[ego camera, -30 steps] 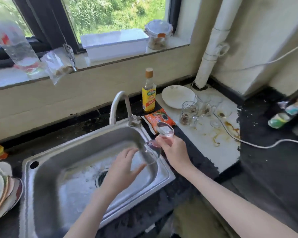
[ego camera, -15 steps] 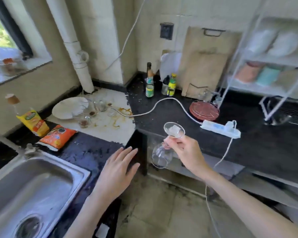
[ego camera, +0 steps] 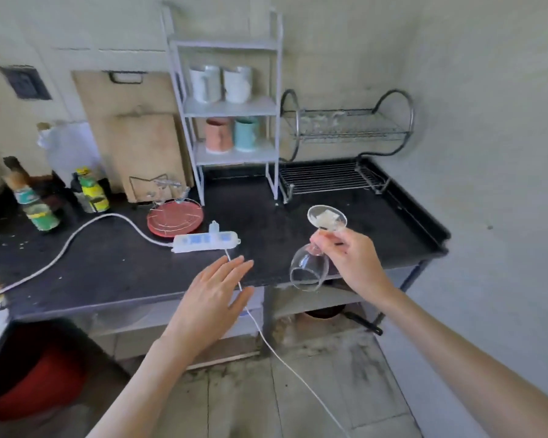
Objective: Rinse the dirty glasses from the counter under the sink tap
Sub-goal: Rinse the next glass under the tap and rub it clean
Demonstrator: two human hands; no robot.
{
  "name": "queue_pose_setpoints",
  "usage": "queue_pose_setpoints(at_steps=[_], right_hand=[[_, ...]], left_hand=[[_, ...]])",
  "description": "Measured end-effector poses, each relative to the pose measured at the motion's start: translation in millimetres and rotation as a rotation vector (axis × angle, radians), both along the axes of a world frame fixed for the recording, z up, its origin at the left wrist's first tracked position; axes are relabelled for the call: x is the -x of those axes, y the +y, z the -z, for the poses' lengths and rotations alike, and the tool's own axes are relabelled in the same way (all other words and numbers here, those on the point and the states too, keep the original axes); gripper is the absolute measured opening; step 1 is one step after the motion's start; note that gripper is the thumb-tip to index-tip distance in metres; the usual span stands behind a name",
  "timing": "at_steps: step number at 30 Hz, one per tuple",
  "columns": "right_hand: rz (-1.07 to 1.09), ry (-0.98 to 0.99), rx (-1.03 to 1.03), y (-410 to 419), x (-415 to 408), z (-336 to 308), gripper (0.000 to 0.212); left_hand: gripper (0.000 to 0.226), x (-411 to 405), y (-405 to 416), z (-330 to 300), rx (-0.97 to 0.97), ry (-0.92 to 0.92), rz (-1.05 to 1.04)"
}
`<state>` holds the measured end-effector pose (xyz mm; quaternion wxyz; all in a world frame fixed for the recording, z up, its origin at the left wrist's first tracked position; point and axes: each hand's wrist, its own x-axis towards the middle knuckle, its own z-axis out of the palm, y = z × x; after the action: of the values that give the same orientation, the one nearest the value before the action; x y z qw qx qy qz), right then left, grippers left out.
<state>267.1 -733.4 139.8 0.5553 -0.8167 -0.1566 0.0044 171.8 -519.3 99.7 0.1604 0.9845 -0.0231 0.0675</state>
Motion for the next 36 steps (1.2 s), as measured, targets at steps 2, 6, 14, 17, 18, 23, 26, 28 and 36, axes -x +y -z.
queue_pose_setpoints(at_steps=[2,6,14,17,18,23,26,28,36], right_hand=[[0.080,-0.002,-0.011,-23.0,-27.0,-1.3,0.011],[0.173,-0.006,0.033,-57.9,-90.7,2.1,0.013],[0.270,-0.099,0.157,-92.2,-255.7,-16.5,0.015],[0.307,-0.132,0.156,-101.5,-321.7,-34.8,0.025],[0.316,-0.141,0.140,-105.2,-340.6,-38.0,0.027],[0.295,-0.185,0.123,-121.2,-431.1,-48.9,0.033],[0.260,-0.223,0.171,-122.1,-492.6,-54.8,0.034],[0.219,-0.229,0.191,-117.9,-533.6,-54.4,0.033],[0.060,-0.215,0.280,-95.7,-642.6,-21.7,0.026]], left_hand=[[0.055,-33.7,-17.8,1.0,-0.020,-0.009,0.056],[0.070,-104.0,-48.0,11.1,0.021,0.030,0.121],[0.052,-290.3,-59.2,-6.8,-0.048,-0.029,0.204],[0.051,-360.9,-67.3,-32.4,-0.086,-0.049,0.206],[0.050,-380.7,-70.9,-36.5,-0.094,-0.040,0.206],[0.052,-455.7,-90.1,-42.6,-0.143,-0.008,0.181],[0.053,-489.4,-97.2,-34.6,-0.160,0.018,0.116],[0.054,-507.1,-100.4,-28.9,-0.139,0.039,0.050],[0.091,-537.1,-113.4,-0.3,-0.155,0.095,-0.103]])
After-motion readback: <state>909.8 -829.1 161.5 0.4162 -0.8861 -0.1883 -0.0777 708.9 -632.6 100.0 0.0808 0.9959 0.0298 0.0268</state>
